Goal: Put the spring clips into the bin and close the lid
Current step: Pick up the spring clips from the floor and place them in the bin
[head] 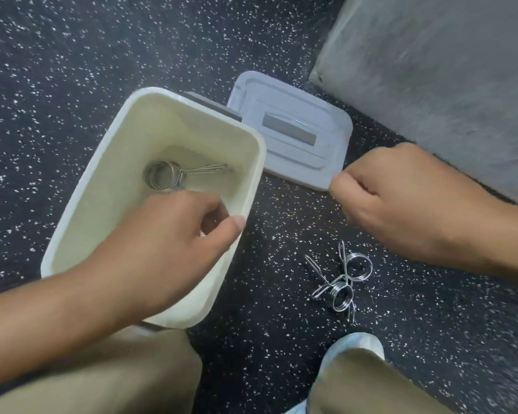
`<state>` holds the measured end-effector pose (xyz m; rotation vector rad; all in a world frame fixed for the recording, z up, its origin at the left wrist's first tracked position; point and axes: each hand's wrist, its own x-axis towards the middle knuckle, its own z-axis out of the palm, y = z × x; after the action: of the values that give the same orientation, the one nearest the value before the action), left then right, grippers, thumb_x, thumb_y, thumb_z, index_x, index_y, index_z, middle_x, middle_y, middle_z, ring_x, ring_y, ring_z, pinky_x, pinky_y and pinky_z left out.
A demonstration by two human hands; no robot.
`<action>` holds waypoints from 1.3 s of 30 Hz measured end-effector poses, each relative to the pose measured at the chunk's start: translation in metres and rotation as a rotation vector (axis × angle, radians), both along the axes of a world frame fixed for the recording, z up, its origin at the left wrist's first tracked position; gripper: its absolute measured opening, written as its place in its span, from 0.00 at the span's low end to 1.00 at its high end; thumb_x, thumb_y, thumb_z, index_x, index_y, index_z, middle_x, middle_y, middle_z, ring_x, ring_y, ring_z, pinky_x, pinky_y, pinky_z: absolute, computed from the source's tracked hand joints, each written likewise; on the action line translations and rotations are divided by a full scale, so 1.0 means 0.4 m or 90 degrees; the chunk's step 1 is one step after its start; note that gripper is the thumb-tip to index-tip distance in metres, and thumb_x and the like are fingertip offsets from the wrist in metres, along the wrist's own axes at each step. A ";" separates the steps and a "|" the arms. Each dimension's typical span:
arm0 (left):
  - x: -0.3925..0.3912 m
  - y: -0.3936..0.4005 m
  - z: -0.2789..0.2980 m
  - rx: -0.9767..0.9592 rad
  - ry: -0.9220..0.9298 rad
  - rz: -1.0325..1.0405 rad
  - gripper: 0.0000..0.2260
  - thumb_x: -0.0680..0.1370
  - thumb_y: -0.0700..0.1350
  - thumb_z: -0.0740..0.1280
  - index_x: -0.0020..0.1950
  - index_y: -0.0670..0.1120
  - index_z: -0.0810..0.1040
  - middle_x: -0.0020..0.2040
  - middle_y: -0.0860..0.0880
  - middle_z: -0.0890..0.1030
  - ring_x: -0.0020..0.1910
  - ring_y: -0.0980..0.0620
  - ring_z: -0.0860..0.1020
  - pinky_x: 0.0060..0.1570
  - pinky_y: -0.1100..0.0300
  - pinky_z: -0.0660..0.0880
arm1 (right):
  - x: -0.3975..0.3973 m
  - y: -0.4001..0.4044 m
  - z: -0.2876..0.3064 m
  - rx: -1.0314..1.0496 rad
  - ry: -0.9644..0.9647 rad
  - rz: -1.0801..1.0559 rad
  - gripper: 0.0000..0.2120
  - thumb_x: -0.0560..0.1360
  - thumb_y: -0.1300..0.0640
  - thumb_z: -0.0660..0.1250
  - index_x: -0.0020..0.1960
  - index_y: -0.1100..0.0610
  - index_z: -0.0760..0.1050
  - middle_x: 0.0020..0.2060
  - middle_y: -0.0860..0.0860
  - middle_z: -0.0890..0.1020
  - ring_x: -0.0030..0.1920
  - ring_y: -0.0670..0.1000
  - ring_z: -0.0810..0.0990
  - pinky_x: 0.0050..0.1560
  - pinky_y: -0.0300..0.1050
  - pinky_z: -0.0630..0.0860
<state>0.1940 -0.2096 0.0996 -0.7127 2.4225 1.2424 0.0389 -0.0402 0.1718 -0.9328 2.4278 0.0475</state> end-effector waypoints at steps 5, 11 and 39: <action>-0.055 0.102 0.011 0.018 0.018 -0.103 0.19 0.76 0.64 0.59 0.41 0.52 0.80 0.36 0.55 0.84 0.36 0.59 0.80 0.41 0.55 0.77 | -0.037 0.164 -0.037 0.011 -0.018 -0.131 0.24 0.74 0.48 0.54 0.29 0.61 0.77 0.22 0.55 0.78 0.27 0.58 0.79 0.30 0.52 0.78; -0.121 0.234 -0.041 0.027 0.004 -0.239 0.15 0.81 0.61 0.60 0.46 0.53 0.79 0.39 0.54 0.83 0.42 0.55 0.81 0.44 0.54 0.78 | -0.050 0.339 -0.184 0.015 -0.118 -0.316 0.22 0.78 0.54 0.58 0.30 0.54 0.82 0.25 0.54 0.84 0.28 0.57 0.82 0.33 0.48 0.77; -0.146 0.622 -0.370 -0.008 -0.243 -0.247 0.15 0.77 0.48 0.62 0.36 0.42 0.77 0.35 0.43 0.83 0.37 0.42 0.84 0.44 0.48 0.84 | 0.052 0.622 -0.440 -0.103 -0.191 -0.505 0.11 0.78 0.57 0.60 0.41 0.53 0.80 0.32 0.47 0.86 0.27 0.49 0.80 0.29 0.44 0.76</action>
<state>0.1356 0.0391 -0.0484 -0.4081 2.1210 0.8507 0.0595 0.2088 -0.0043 0.0216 2.3606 -0.5371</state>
